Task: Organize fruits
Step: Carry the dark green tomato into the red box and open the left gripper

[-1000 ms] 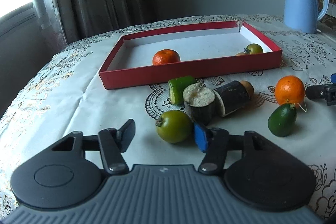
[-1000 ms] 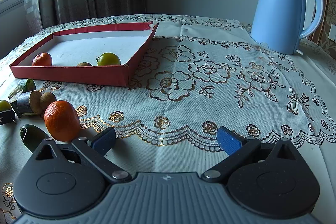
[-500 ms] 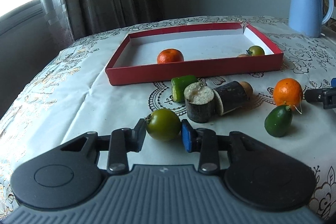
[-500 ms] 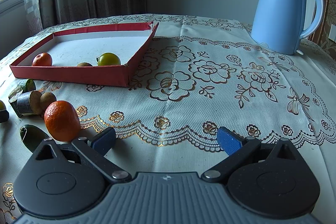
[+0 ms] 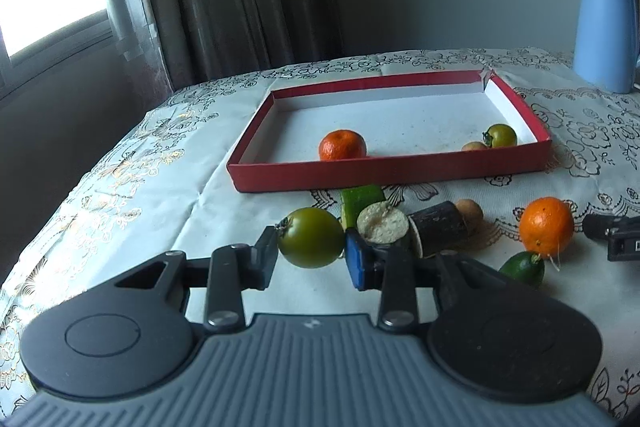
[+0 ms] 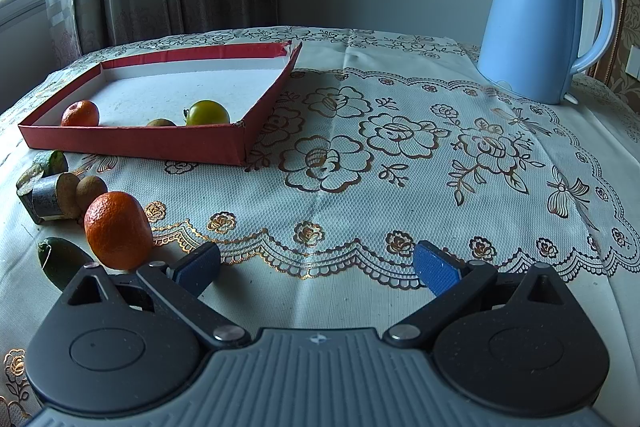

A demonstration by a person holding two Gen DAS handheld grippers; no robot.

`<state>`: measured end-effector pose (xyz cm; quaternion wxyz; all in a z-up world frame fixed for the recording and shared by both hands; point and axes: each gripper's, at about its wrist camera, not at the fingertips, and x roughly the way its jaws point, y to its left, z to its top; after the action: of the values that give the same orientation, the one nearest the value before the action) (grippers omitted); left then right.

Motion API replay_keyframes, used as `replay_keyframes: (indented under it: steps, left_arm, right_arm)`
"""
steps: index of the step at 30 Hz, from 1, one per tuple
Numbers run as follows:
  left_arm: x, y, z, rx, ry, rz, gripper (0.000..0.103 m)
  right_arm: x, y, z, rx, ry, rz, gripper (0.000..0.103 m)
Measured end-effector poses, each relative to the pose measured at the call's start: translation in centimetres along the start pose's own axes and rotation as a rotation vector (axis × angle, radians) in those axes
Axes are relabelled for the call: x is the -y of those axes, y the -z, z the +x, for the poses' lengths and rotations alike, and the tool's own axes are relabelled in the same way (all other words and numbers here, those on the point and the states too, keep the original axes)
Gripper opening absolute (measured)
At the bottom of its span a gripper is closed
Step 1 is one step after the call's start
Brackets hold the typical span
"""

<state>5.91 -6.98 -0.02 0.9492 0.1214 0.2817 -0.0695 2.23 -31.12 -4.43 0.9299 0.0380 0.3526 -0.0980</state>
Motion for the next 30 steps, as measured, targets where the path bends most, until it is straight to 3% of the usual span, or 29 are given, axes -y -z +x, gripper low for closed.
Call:
replay_keyframes:
  steps: [14,26,30]
  left_arm:
    - [4.0,-7.4,4.6,0.036,-0.002,0.008,0.033]
    - [5.4,-8.6,11.3,-0.048,-0.014,-0.016,0.034]
    - [5.5,-8.2,11.4,-0.039,-0.025,-0.007,0.057]
  right_arm:
    - [0.0,-0.1,0.0,0.000,0.000,-0.001,0.103]
    - [0.0,-0.4,0.1,-0.002,-0.005,0.000,0.103]
    - [0.0,-0.3,0.1,-0.002,-0.005,0.000,0.103]
